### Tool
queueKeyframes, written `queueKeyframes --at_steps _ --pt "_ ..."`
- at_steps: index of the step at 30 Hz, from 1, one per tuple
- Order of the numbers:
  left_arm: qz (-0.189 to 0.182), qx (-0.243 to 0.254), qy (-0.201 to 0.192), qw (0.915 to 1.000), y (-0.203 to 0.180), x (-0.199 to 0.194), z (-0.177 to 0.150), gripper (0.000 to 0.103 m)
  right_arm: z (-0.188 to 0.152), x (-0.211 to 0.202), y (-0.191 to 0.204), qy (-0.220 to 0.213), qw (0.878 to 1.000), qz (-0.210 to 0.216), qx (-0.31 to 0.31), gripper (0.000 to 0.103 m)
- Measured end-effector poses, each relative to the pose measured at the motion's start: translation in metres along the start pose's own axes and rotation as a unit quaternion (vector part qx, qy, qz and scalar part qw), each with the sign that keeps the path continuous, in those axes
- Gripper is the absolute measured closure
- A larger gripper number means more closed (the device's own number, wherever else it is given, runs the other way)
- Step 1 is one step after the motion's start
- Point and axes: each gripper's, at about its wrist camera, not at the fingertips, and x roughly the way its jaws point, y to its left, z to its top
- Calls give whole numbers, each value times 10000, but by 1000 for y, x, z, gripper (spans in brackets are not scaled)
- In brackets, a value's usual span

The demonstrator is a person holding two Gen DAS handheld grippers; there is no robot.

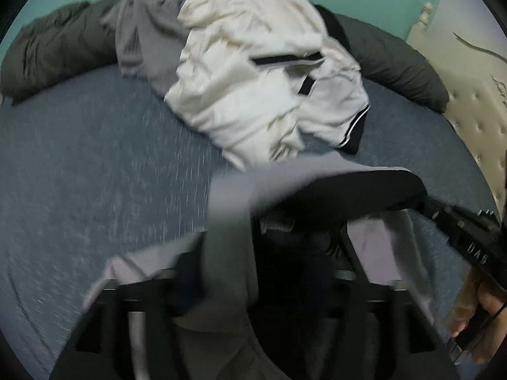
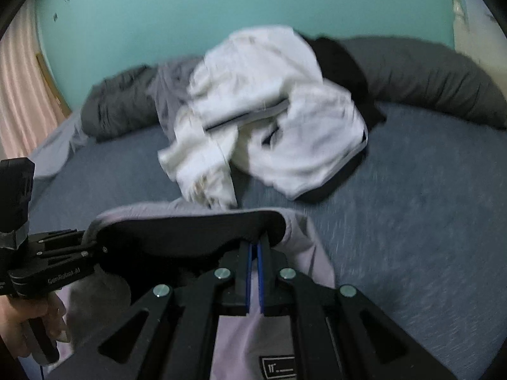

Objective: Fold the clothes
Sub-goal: 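Lower the jacket onto the bed, laying it flat with both tools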

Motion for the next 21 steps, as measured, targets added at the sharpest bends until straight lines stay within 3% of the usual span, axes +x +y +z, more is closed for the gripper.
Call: queueKeyframes --at_steps 3,8,14,16,21 --pt "-125 -91 -70 9999 7 -3 -8 26 -14 17 -9 280 9995 -110 137 72" --pt "-280 -34 -428 9987 9 -49 -27 26 -26 -17 -28 -261 9979 -92 585 56" --pt "-342 -201 -747 9964 20 -114 -72 26 -52 -89 -42 -660 9887 685 1162 52" --pt "-316 -372 -772 9958 30 -129 -94 26 -71 -110 -40 -691 9879 753 1165 51" --pt "54 -249 -635 9977 48 -143 -129 26 -108 -133 -41 -325 9871 870 1305 50"
